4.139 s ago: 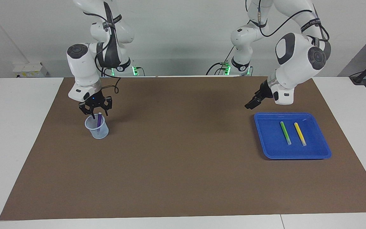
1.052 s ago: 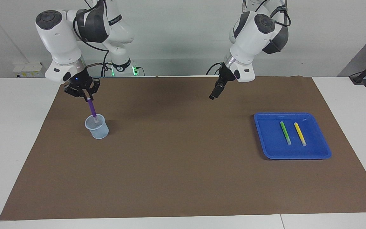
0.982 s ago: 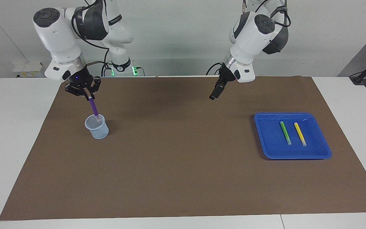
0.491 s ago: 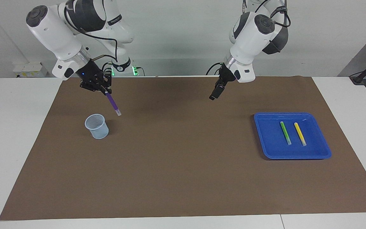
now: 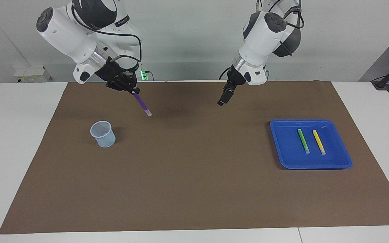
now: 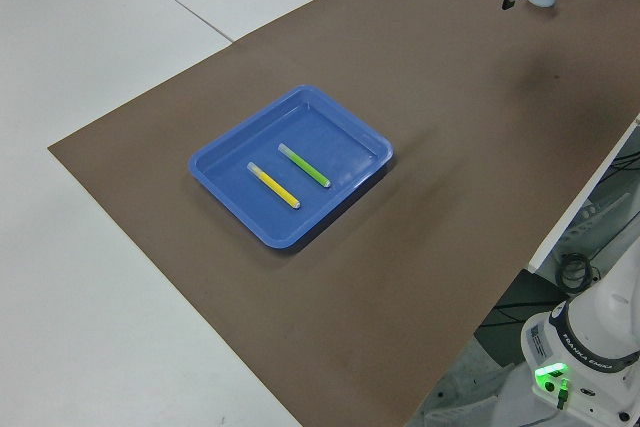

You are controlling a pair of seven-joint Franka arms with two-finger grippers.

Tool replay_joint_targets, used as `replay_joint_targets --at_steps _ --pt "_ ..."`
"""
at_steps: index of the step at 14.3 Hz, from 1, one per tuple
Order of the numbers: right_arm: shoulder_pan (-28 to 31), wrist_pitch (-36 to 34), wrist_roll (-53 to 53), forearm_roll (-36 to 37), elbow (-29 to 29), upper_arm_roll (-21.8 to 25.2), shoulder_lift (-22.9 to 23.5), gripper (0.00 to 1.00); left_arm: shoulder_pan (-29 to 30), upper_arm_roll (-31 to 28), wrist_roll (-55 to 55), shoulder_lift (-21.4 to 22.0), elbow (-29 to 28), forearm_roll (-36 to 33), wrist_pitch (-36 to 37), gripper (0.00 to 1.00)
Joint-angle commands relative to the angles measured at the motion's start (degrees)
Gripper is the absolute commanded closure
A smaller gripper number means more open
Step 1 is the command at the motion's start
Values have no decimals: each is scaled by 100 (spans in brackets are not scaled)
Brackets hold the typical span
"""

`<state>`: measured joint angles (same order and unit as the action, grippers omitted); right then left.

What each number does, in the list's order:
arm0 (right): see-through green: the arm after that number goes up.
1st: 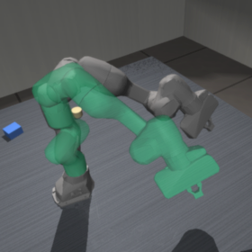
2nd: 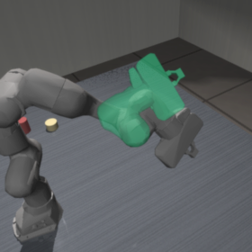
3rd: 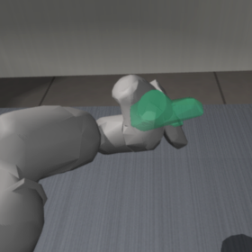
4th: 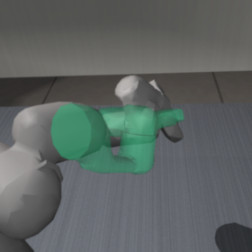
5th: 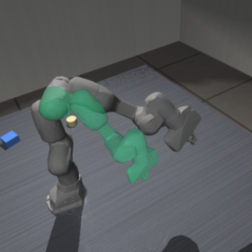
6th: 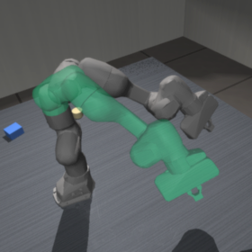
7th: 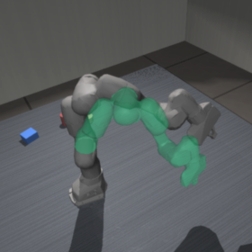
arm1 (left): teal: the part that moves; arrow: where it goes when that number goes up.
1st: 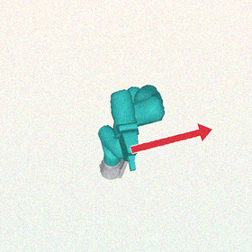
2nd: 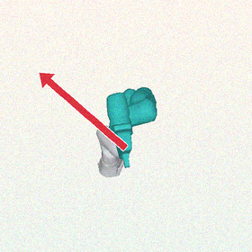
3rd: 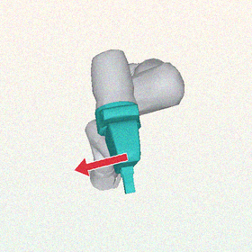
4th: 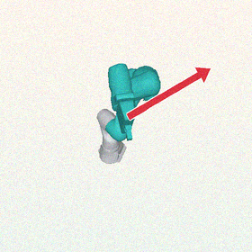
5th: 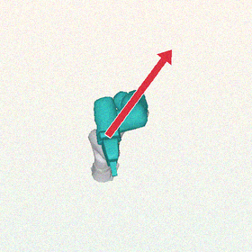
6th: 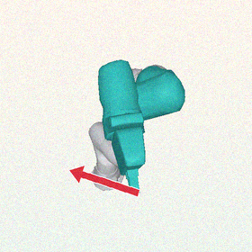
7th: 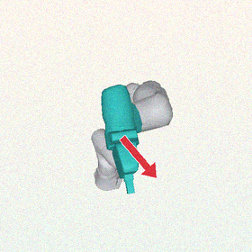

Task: Right arm passes pens to left for tray arrangement
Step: 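Lift the purple pen toward the left gripper with the right gripper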

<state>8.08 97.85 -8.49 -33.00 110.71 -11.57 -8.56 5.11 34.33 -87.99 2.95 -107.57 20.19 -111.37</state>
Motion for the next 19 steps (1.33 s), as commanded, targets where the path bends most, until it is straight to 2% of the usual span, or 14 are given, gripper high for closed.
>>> replay_joint_targets --at_steps 1,4,8,15,19 --pt "-17 -160 -652 -513 21 -3 -85 100 -115 -67 -358 91 -10 107 -95 0" --pt "-35 -161 -1215 -1005 73 -3 -102 100 -281 -58 -1094 57 157 116 -243 0" --pt "-52 -143 -1927 -1752 161 -3 -155 100 -799 -49 -2230 -58 149 107 -1157 0" --pt "-290 -249 -2991 -2297 284 -3 -216 100 -1661 -58 -3433 -84 140 116 -2168 0" --pt "-290 -293 -3001 -2457 328 -3 -234 100 -1794 -58 -3945 -84 105 90 -2257 0"
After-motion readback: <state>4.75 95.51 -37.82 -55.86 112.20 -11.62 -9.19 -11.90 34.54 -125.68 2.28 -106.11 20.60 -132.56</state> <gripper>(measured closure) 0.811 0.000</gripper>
